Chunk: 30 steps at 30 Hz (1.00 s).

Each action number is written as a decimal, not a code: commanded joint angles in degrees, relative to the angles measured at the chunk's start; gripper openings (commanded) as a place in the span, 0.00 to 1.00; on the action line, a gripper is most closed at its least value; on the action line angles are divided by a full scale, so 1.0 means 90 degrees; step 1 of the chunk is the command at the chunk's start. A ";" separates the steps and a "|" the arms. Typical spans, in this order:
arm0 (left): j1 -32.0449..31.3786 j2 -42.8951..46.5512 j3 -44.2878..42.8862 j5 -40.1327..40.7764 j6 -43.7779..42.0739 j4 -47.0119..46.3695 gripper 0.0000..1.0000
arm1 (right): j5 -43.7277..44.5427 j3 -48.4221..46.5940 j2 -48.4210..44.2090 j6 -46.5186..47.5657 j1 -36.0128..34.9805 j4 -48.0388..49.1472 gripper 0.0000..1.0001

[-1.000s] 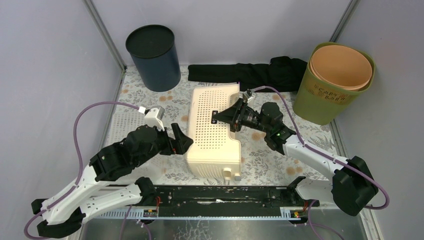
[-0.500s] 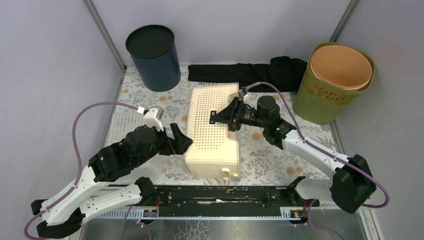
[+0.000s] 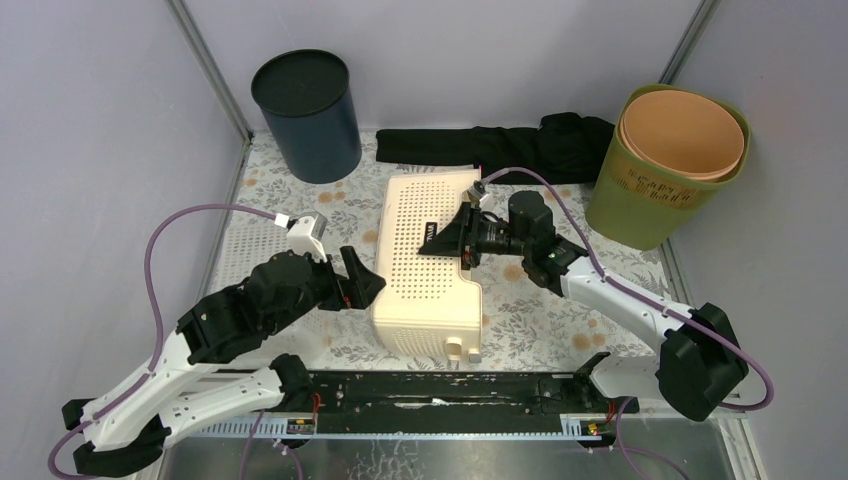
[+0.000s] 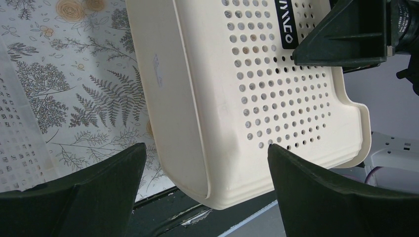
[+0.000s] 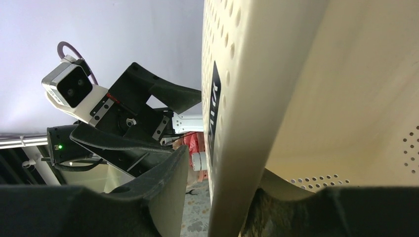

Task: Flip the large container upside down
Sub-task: Turn the container upside down at the center of the board.

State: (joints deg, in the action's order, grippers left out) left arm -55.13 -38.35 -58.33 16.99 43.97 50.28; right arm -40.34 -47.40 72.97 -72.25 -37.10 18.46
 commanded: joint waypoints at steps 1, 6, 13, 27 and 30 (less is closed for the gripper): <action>0.0012 0.0002 0.0065 0.0120 0.0037 -0.0098 1.00 | -0.0415 -0.0204 -0.0041 0.0098 0.0011 0.0183 0.43; 0.0011 -0.0007 0.0060 0.0114 0.0037 -0.0108 1.00 | -0.0772 -0.0324 -0.0013 0.0180 0.0011 -0.0004 0.41; 0.0013 -0.0013 0.0065 0.0115 0.0037 -0.0115 1.00 | -0.1034 -0.0411 -0.0061 0.0457 0.0011 -0.0560 0.40; 0.0015 -0.0128 -0.0052 0.0114 -0.0041 -0.0127 1.00 | -0.1431 -0.0569 0.0086 0.0362 0.0011 -0.0354 0.00; 0.0012 -0.0152 -0.0092 0.0129 -0.0066 -0.0118 1.00 | -0.1458 -0.0498 0.0066 -0.0046 0.0011 0.0258 0.00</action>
State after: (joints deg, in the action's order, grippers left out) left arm -55.13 -39.44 -58.33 16.99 43.94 50.24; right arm -50.24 -49.67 74.13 -69.10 -37.10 12.80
